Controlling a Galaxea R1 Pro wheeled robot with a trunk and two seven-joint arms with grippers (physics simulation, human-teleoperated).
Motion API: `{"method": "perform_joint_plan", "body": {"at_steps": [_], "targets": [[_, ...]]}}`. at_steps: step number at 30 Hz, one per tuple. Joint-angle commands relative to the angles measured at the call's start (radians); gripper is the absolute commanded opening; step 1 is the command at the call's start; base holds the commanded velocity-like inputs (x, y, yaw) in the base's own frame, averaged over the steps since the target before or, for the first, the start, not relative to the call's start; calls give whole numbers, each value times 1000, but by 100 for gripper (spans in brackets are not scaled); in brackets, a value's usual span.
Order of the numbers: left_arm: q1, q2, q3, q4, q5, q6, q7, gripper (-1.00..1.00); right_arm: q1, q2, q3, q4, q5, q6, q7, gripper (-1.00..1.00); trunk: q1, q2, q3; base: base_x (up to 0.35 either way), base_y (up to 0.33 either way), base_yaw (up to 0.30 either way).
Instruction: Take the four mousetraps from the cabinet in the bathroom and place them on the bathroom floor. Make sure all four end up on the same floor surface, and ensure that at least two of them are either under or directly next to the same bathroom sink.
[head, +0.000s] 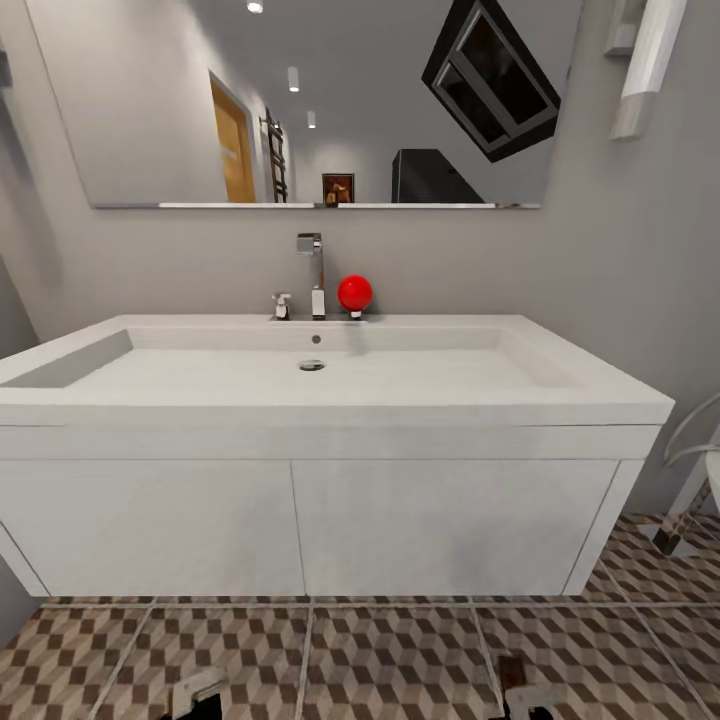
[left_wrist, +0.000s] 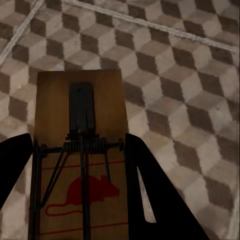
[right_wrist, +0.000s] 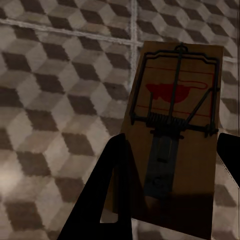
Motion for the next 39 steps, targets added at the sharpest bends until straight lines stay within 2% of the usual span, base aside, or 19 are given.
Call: {"method": "perform_joint_plan", "body": {"at_steps": [1,6,10,16,26,34,39], "targets": [[-2,10,-8,-19,10,3,5,-100,-2,0,9,-3,-10,-2,-18,-100,0,0,-1,0,0,0],[-3,22,-5,-36,10,9,-2,-100,-10,0,10,-6,-6,-3,-66,-100,0,0,-1,0,0,0],[-3,32,-5,-37,10,16,-4,-100,-11,0,13,-3,-5,-6,-70,-100,0,0,-1,0,0,0],[-3,32,-5,-32,10,30,0,-100,-11,0,16,-1,-4,-8,-70,-100,0,0,-1,0,0,0],[-3,32,-7,-25,8,24,-1,-100,-11,0,14,0,-6,-10,-70,-100,4,-3,-40,0,0,0],[-3,32,-7,-25,8,22,0,-100,-11,0,15,0,-8,-12,-71,-100,4,-3,-40,0,0,0],[-3,31,-7,-25,8,23,2,-100,-11,0,15,0,-6,-12,-71,-100,7,-4,-59,0,0,0]]}}
